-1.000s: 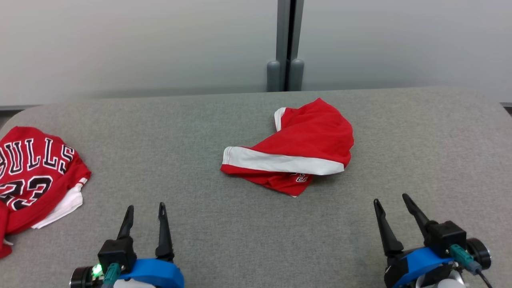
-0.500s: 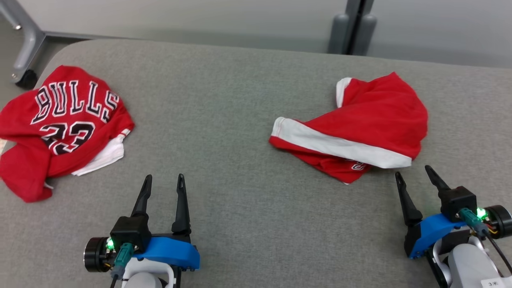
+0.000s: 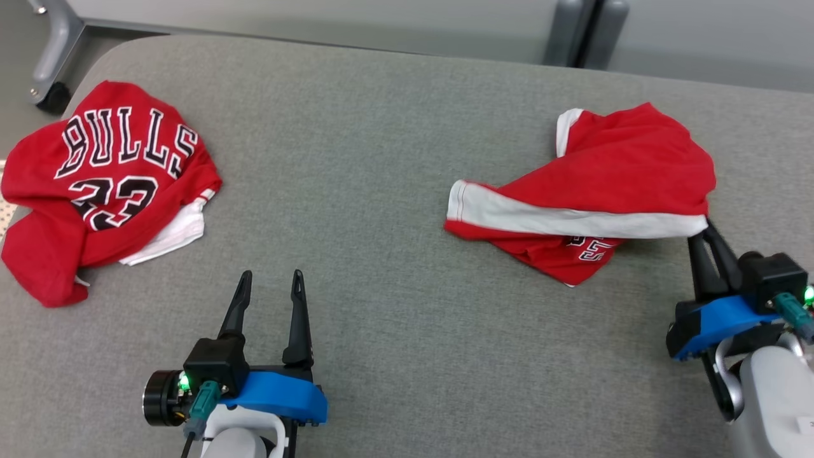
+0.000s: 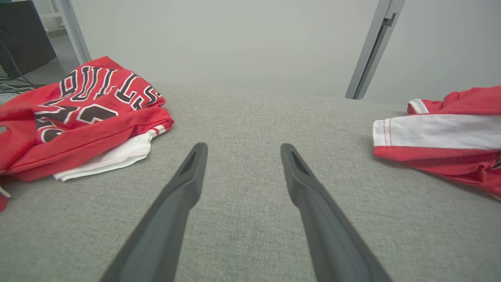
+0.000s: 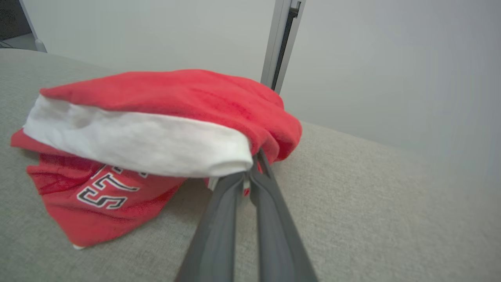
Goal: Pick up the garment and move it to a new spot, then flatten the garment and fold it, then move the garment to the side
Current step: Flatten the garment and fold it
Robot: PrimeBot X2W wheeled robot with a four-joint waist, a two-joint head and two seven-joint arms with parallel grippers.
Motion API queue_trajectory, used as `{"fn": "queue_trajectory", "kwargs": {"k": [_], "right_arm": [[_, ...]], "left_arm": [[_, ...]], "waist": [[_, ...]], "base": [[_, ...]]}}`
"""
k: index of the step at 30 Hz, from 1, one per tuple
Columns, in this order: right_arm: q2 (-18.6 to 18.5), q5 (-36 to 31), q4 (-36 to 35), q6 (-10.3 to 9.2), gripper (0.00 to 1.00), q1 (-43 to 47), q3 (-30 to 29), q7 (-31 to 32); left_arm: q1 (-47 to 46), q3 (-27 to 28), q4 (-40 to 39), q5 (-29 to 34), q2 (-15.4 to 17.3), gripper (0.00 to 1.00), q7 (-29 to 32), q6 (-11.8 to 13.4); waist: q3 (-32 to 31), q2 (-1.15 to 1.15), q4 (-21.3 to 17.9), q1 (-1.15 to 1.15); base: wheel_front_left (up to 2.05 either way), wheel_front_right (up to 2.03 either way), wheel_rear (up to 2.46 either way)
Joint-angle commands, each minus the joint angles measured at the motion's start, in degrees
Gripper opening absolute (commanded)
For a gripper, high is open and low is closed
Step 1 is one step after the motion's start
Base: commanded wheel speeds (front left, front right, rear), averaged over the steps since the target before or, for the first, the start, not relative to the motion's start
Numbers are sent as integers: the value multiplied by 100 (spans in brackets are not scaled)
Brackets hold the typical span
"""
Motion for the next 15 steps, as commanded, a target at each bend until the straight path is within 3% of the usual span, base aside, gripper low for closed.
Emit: {"fn": "queue_trajectory", "kwargs": {"k": [1, 9, 15], "right_arm": [[-96, 23, -205, 1, 0, -89, -10, -7], [-545, -99, -993, 1, 0, -142, 704, -6], [-717, -173, -640, 1, 0, 192, 1289, 66]], "left_arm": [[19, 34, 19, -23, -5, 100, -18, -16], [231, 56, 115, -110, -6, 100, -18, -94], [407, -2, 214, -201, -2, 100, -18, -105]], "waist": [[-148, -1, -158, -1], [-757, -1, -741, -1], [-991, -1, -1140, -1]], "base": [[0, 0, 0], [0, 0, 0], [0, 0, 0]]}}
